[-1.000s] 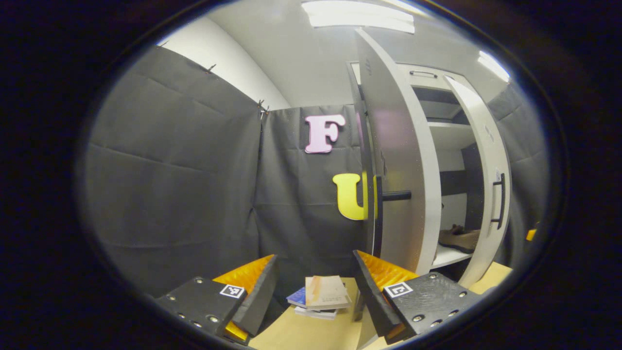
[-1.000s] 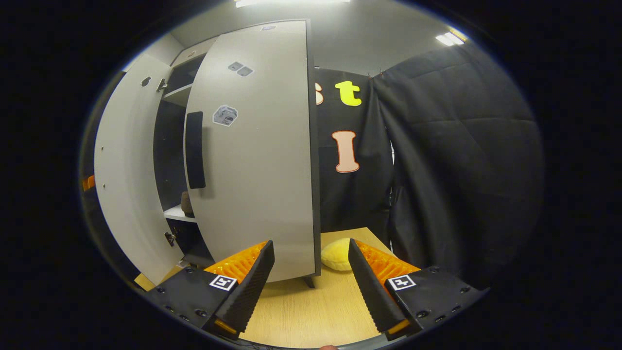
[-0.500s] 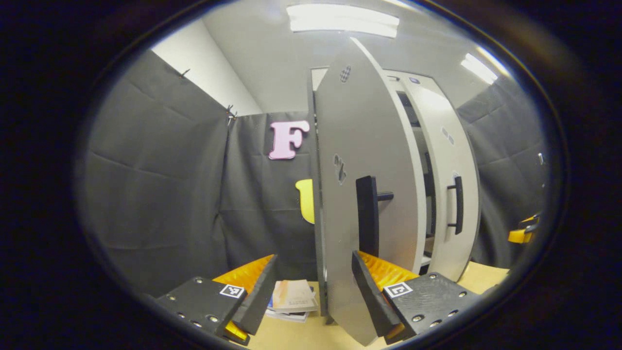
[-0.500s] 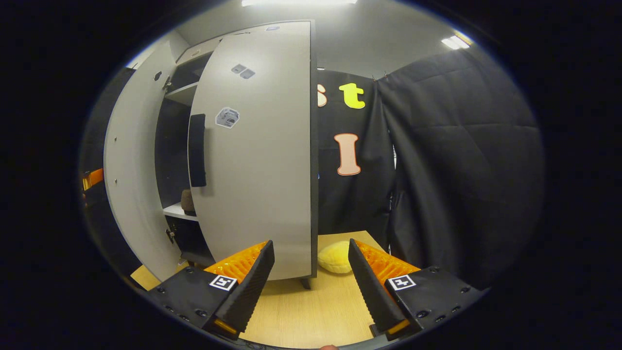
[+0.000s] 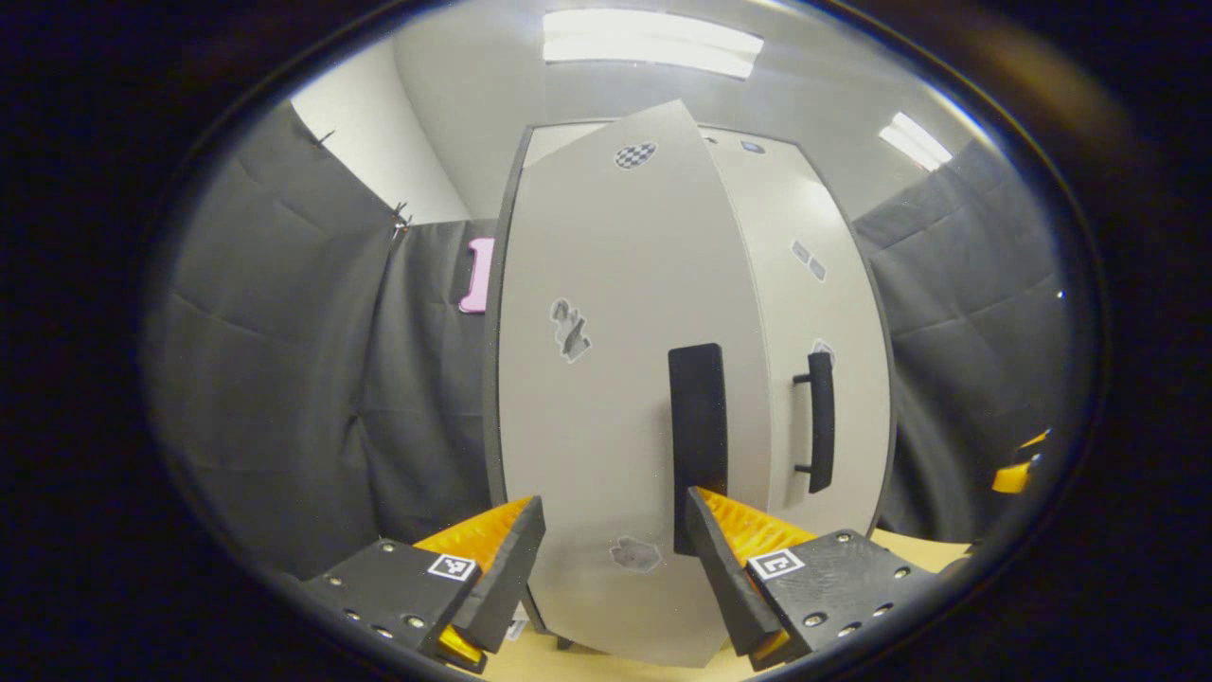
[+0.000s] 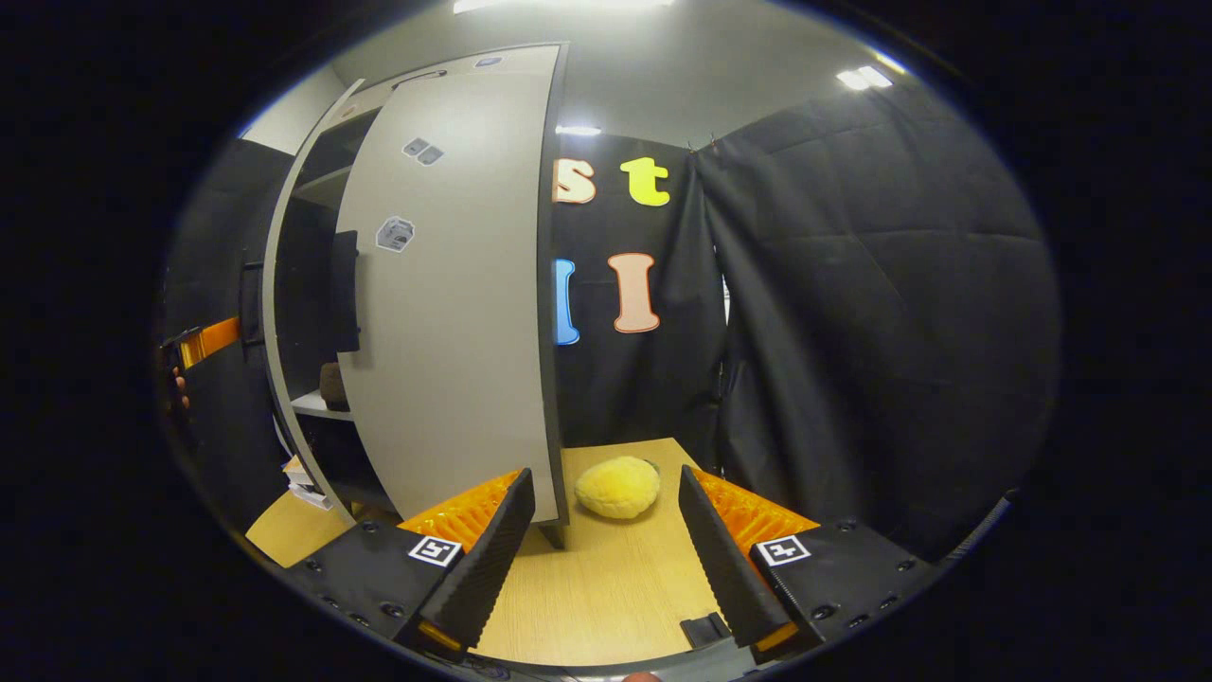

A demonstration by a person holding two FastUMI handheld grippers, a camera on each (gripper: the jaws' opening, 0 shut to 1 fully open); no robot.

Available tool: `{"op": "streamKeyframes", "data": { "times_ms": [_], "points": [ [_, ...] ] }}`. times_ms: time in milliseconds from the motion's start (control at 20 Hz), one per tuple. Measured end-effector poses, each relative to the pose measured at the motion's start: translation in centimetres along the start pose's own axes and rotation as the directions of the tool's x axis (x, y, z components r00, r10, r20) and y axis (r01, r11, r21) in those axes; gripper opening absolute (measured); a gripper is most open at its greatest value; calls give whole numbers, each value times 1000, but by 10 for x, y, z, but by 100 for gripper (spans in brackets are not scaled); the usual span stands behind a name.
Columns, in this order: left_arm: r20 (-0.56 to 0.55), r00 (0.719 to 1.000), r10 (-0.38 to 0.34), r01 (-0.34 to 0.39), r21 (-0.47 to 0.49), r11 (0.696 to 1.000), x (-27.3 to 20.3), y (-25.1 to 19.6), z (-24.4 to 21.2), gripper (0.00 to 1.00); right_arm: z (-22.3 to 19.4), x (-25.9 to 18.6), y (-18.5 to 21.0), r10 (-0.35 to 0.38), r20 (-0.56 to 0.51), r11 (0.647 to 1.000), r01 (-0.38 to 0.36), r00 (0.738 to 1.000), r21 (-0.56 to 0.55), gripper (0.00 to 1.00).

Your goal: Grab one shoe with the right hand and put it into the shoe cabinet, grab the other shoe with the left hand and put it into the shoe cabinet; then close the right door with the right hand and the left door with the left hand.

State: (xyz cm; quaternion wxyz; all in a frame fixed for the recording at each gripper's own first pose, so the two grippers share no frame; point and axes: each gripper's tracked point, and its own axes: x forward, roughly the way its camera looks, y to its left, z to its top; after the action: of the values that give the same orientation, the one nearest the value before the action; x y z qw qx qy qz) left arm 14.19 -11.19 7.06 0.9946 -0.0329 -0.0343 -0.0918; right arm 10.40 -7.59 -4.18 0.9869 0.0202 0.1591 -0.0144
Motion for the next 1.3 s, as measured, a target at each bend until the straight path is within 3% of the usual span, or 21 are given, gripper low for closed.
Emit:
{"op": "streamKeyframes", "data": {
  "times_ms": [250,500,600,1050,1100,1300],
  "points": [
    [-14,1000,-12,11,-81,997,7,-3,-2,93,-6,-6,-10,-15,-11,1000,15,1000,4,97],
    [-21,1000,-14,12,-81,997,13,-8,-4,87,-6,-8,-4,1,-13,1000,-1,1000,-2,95],
    [-25,1000,-15,13,-87,996,10,-7,-4,94,-3,-6,2,14,-7,1000,-14,1000,-4,97],
    [-35,999,36,-37,-34,999,-35,39,6,93,25,-3,40,109,71,994,-108,992,-22,97],
    [-36,998,47,-47,-26,999,-42,46,7,87,28,-2,45,117,79,993,-115,990,-26,97],
    [-52,995,84,-84,13,996,-67,72,5,87,36,-5,59,144,102,989,-141,984,-36,95]
  ]
}}
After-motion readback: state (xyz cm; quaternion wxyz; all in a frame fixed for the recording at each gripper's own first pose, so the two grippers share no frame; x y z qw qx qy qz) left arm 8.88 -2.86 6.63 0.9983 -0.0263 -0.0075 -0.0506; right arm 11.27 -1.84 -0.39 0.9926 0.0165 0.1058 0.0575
